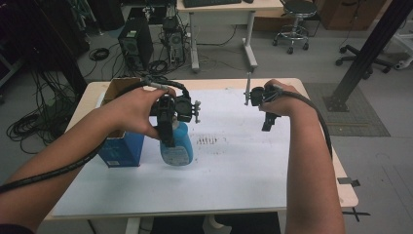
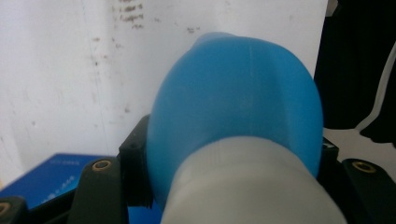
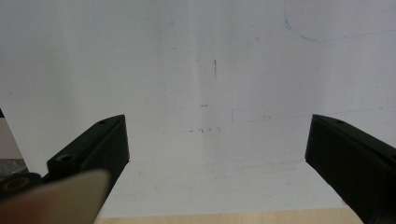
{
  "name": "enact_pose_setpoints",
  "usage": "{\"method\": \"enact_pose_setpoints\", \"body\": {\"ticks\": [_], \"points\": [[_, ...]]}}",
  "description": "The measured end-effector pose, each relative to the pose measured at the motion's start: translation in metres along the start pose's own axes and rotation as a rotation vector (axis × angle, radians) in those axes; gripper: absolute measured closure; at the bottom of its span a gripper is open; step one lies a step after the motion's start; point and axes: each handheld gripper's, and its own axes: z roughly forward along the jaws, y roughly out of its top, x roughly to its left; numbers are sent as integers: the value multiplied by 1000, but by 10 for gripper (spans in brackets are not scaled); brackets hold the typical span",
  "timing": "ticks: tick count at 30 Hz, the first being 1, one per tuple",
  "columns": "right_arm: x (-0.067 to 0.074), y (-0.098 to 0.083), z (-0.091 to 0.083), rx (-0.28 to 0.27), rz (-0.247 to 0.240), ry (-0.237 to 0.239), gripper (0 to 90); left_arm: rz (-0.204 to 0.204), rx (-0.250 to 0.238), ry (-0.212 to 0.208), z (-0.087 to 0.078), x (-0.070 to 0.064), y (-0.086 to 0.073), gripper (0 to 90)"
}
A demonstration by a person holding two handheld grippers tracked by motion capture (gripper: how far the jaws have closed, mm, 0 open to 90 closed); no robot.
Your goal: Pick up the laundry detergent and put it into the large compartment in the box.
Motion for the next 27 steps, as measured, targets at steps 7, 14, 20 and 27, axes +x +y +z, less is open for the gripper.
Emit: {"method": "enact_pose_setpoints", "body": {"ticks": [7, 14, 20, 27], "points": [[0, 2, -3, -12, -5, -5, 63, -163, 13, -2, -15, 11, -7, 377], [0, 7, -4, 1, -21, -6, 64, -293, 13, -8, -27, 16, -12, 376], [0, 11, -3, 4, -38, -6, 64, -436, -19, -12, -42, 22, -19, 376], [1, 13, -4, -1, -51, -10, 64, -599, -49, -14, -59, 29, -28, 376]]}}
